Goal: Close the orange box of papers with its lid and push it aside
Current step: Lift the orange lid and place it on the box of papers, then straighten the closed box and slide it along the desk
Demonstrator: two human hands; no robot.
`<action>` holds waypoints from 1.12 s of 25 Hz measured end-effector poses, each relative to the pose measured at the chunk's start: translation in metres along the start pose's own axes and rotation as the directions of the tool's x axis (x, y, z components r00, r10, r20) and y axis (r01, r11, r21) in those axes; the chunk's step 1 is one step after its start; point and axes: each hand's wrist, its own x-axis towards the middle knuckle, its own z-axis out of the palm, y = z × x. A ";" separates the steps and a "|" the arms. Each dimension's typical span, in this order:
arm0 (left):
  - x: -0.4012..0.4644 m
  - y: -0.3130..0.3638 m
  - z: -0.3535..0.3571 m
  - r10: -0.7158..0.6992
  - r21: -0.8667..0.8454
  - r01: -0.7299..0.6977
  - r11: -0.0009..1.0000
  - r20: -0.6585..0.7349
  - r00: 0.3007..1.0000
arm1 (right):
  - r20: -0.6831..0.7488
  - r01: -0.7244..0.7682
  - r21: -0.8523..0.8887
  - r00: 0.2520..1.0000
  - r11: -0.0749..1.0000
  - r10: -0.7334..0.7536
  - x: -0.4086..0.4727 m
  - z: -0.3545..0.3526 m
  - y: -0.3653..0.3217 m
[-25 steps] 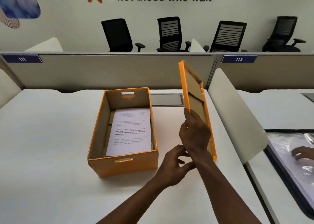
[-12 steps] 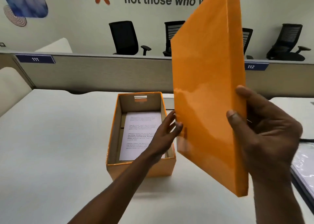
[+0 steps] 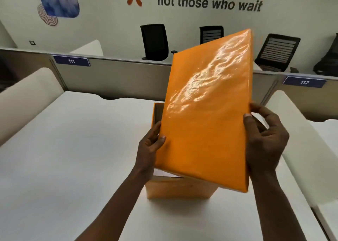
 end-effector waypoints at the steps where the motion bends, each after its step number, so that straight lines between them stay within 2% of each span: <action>1: -0.003 -0.002 -0.014 0.002 0.018 -0.001 1.000 -0.024 1.000 | 0.032 -0.016 -0.021 0.999 1.000 0.016 -0.002 0.008 0.009; 6: -0.024 -0.019 -0.055 0.043 0.165 -0.015 0.986 -0.165 0.985 | 0.259 -0.222 -0.062 0.938 0.973 0.231 -0.012 0.030 0.064; 11: -0.045 -0.049 -0.047 0.026 0.270 0.046 0.962 -0.260 0.965 | 0.319 -0.346 -0.200 0.862 0.917 0.395 -0.040 0.024 0.126; 15: -0.045 -0.059 -0.043 -0.052 0.271 0.120 0.955 -0.246 0.968 | 0.301 -0.429 -0.273 0.812 0.861 0.500 -0.052 0.019 0.156; 23: -0.027 -0.066 -0.029 -0.064 0.276 0.131 0.952 -0.238 0.969 | 0.371 -0.429 -0.363 0.748 0.827 0.551 -0.021 0.031 0.171; 28: -0.028 -0.070 -0.029 -0.071 0.354 0.144 0.924 -0.212 0.975 | 0.371 -0.481 -0.337 0.722 0.809 0.584 -0.027 0.029 0.176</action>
